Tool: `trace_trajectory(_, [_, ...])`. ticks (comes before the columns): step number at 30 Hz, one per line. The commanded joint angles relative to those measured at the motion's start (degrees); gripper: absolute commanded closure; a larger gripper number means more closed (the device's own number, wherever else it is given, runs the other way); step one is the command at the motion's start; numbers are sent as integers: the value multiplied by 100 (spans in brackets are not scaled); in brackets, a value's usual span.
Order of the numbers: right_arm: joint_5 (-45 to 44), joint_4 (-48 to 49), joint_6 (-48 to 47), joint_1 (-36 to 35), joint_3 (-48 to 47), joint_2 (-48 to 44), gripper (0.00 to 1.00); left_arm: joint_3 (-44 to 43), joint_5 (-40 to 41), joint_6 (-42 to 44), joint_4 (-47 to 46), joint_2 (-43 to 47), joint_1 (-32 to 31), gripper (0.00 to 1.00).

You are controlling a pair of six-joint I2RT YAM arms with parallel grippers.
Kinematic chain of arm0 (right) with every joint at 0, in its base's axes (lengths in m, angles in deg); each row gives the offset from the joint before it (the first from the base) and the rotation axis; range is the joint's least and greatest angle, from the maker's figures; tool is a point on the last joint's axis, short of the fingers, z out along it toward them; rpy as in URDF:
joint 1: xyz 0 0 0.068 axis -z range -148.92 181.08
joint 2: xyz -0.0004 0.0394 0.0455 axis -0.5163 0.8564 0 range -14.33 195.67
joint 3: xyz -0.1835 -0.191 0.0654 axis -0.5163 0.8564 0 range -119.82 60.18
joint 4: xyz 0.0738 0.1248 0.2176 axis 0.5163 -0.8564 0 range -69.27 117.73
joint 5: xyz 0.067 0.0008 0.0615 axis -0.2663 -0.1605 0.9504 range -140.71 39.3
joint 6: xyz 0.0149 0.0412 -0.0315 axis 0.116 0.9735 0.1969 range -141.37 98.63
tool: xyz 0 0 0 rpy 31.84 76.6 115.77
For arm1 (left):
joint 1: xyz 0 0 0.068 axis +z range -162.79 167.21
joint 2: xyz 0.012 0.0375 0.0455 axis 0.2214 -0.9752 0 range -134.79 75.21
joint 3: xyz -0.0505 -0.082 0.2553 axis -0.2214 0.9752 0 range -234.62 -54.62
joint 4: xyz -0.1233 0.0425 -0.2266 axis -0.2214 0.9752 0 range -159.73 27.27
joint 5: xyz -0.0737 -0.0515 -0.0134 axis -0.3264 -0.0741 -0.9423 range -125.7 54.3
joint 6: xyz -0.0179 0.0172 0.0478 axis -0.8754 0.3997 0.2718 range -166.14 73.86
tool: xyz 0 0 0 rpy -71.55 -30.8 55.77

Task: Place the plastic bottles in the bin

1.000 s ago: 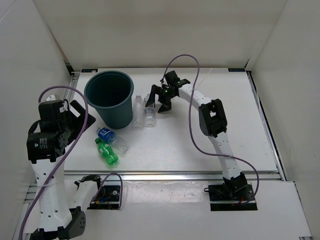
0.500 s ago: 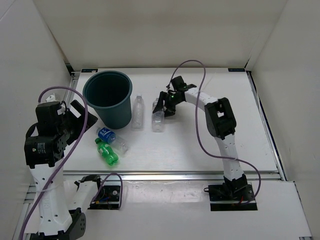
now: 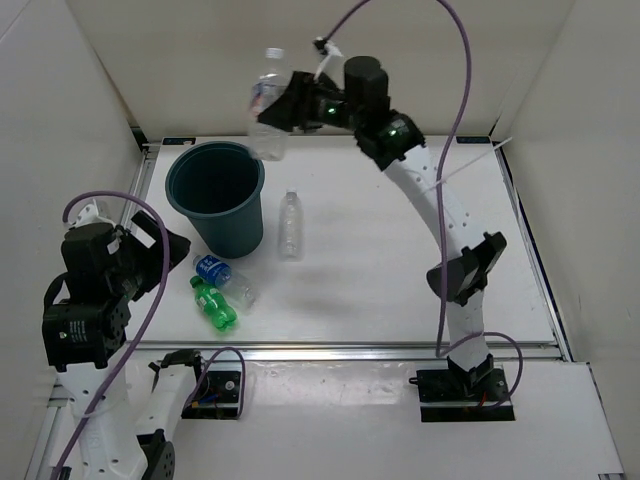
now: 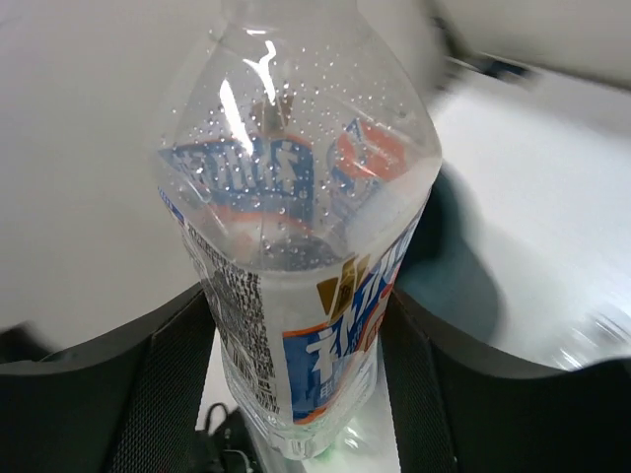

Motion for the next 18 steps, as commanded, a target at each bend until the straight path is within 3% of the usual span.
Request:
trace_trajectory(1, [-532, 997, -612, -956, 117, 3, 45, 142, -462, 45, 18, -64, -18, 0])
trace_trajectory(4, [-816, 1236, -1121, -1493, -592, 676, 41, -32, -638, 107, 18, -134, -18, 0])
trace_trajectory(6, [-1035, 1586, -1289, -1747, -577, 767, 38, -156, -638, 160, 18, -187, -18, 0])
trace_trajectory(8, [-1185, 1712, -1518, -1810, -339, 916, 30, -253, -577, 160, -52, -187, -18, 0])
trace_trajectory(11, [-1439, 1597, -1571, -1889, -480, 1057, 5, -393, -516, 352, -263, -38, -18, 0])
trace_trajectory(12, [-1502, 1536, -1650, -1889, -393, 1057, 2, -454, -463, 466, -263, -38, -18, 0])
trace_trajectory(18, [-1643, 1483, -1712, -1723, -357, 715, 0, -263, -216, 581, -272, 296, -18, 0])
